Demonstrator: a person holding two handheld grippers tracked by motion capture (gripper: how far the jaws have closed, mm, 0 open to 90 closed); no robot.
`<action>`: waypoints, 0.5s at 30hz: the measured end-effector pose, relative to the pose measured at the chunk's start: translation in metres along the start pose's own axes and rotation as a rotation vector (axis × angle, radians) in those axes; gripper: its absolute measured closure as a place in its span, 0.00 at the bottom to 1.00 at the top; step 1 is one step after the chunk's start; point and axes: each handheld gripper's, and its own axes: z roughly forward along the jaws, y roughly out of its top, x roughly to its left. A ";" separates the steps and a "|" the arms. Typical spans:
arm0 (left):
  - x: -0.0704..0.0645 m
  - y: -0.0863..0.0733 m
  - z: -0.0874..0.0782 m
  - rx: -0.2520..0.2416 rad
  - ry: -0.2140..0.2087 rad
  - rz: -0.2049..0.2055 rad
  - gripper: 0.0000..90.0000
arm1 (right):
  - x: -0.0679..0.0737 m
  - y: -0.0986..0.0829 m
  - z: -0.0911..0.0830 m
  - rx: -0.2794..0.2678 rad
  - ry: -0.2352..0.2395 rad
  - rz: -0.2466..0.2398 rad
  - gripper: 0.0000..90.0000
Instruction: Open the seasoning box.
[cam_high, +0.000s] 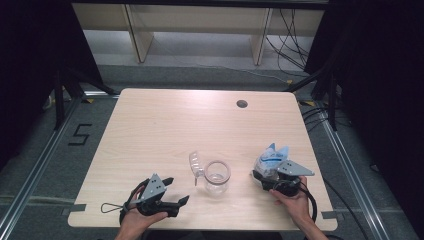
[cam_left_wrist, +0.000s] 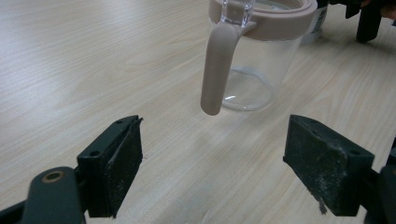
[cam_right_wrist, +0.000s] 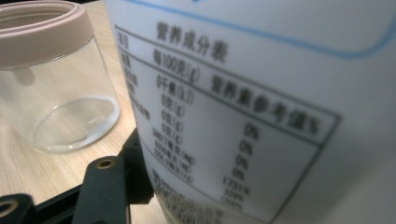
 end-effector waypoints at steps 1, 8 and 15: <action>0.000 0.000 0.000 0.000 0.000 0.000 0.21 | -0.001 0.001 0.000 0.004 0.000 -0.019 0.46; 0.001 0.000 0.000 0.001 0.000 0.002 0.21 | 0.008 0.004 -0.001 0.031 -0.030 -0.067 0.47; 0.000 0.000 0.000 0.003 -0.001 0.006 0.21 | 0.008 0.008 -0.001 0.037 -0.070 -0.182 0.47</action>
